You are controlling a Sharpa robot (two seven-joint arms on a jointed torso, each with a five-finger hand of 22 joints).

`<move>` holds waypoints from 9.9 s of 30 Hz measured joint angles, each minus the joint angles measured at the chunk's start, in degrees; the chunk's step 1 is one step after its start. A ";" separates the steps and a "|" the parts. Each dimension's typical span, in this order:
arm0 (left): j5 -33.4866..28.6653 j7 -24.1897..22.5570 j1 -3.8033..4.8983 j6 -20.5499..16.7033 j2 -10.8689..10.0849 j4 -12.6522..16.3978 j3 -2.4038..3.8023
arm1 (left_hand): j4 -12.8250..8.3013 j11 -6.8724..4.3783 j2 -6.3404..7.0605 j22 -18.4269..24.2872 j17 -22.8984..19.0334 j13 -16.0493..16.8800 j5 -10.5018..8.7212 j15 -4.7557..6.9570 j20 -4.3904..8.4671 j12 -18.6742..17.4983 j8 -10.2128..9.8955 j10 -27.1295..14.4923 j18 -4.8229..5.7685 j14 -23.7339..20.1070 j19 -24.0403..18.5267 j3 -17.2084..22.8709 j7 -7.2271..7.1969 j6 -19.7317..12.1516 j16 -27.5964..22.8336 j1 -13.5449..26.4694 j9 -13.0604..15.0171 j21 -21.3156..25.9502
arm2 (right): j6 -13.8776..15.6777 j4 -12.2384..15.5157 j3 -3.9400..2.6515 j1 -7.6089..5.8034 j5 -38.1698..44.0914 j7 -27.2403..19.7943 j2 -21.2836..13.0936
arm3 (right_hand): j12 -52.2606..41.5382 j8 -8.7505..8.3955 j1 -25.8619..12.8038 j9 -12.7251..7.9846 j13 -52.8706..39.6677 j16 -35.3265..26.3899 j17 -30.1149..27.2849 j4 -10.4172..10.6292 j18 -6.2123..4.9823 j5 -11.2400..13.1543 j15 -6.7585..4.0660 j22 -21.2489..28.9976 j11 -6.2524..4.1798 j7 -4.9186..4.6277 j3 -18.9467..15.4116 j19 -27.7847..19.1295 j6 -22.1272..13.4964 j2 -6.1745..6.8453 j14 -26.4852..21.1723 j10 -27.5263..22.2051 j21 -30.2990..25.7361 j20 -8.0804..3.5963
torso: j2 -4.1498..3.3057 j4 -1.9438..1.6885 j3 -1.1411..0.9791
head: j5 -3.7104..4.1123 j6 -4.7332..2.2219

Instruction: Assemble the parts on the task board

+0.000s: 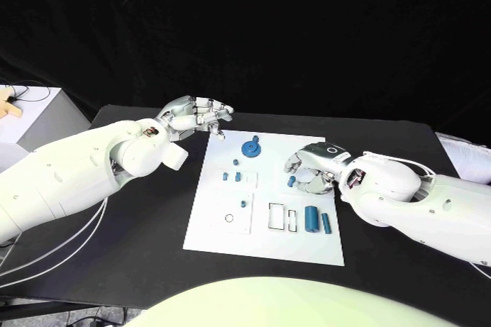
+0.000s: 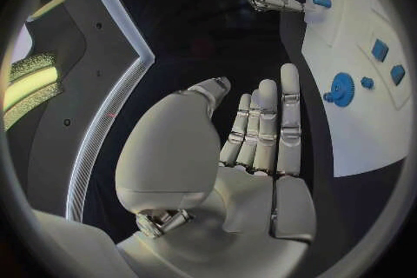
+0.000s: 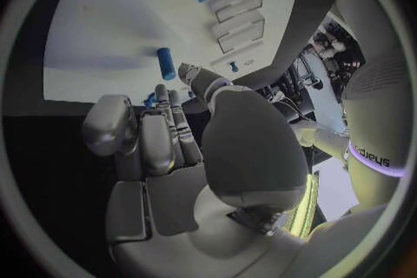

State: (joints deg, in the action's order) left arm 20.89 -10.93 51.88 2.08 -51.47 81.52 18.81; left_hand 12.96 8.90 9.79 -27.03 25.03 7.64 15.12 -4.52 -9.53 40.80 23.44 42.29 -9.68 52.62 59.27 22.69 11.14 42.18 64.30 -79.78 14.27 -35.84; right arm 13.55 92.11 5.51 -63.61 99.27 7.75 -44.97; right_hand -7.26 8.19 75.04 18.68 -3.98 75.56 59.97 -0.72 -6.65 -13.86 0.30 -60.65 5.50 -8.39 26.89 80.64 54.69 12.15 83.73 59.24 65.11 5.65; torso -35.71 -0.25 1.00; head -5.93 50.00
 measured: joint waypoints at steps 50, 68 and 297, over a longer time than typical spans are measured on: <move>-0.36 0.77 -0.01 0.70 -0.14 0.02 0.00 | 0.41 0.21 -0.22 0.18 -0.02 -0.03 0.00 0.01 0.00 0.00 0.00 -0.21 0.00 0.00 0.00 -0.40 0.00 0.00 0.00 -0.22 -0.09 0.21 | 1.84 -3.40 0.61 1.41 0.46 0.70 2.51 | -1.66 4.67 0.52 1.80 -1.54 1.89 2.92 1.62 1.83 4.82 -1.39 -9.37 -1.35 1.26 9.31 2.79 7.98 -1.33 0.26 11.18 7.12 -1.32 | 0.05 0.07 -0.01 | -0.01 0.00; -0.38 1.20 -0.02 0.93 -0.14 -0.20 0.00 | 0.41 0.21 -0.22 0.25 0.03 -0.08 0.00 0.01 0.00 0.00 0.33 -0.21 0.00 0.01 0.00 -0.40 0.00 0.00 0.00 -0.22 -0.08 0.21 | 6.09 1.94 -0.57 1.06 -7.57 2.04 -0.53 | -1.47 4.92 0.29 1.80 -2.38 1.89 2.43 0.54 1.82 3.95 -1.75 -11.32 -0.97 1.28 10.36 3.19 7.96 -1.68 0.30 11.62 8.77 -1.74 | 0.12 0.08 0.03 | -0.09 0.00; -1.34 -0.31 -4.35 -0.01 -1.13 4.19 0.02 | 1.42 0.20 -0.70 0.84 0.11 -0.23 0.00 -0.20 -0.20 0.24 1.05 -0.61 -0.01 -0.21 0.20 -1.42 0.01 -0.40 0.00 -0.70 -0.40 0.88 | 3.73 8.70 2.14 6.63 -21.73 15.92 -9.33 | -79.88 11.64 -8.62 7.33 -70.94 12.32 14.96 17.53 3.59 -0.77 -3.59 -14.28 -5.02 3.39 -25.66 3.17 2.12 -4.24 0.30 24.67 13.98 -3.18 | 2.41 2.52 -0.07 | 2.87 -0.01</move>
State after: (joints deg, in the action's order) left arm 19.55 -11.24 47.53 2.08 -52.59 85.71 18.83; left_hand 14.38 9.10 9.09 -26.19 25.14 7.41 15.12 -4.72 -9.73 41.05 24.49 41.68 -9.69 52.41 59.48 21.27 11.15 41.77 64.30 -80.47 13.87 -34.95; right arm 17.29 100.81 7.65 -56.98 77.54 23.67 -54.30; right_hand -87.14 19.83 66.42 26.01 -74.92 87.88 74.94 16.81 -3.06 -14.64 -3.29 -74.93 0.48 -5.00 1.24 83.81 56.81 7.90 84.03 83.91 79.09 2.47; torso -33.30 2.27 0.93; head -3.07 50.00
